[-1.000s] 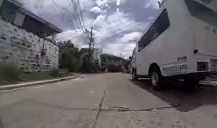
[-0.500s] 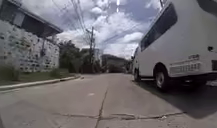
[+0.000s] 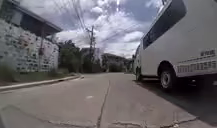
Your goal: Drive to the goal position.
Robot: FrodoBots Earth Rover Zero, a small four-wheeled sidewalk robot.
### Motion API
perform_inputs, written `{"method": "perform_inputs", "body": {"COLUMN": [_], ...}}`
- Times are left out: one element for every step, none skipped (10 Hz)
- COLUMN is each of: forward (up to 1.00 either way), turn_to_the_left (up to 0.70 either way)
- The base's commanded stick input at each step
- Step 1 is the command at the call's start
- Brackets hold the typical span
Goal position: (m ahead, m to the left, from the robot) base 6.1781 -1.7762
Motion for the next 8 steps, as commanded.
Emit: {"method": "perform_inputs", "body": {"forward": [0.5, 0.5, 0.5, 0.5, 0.5, 0.5, 0.5, 0.5], "turn_to_the_left": [0.0, 0.0, 0.0, 0.0, 0.0, 0.0, 0.0, 0.0]}}
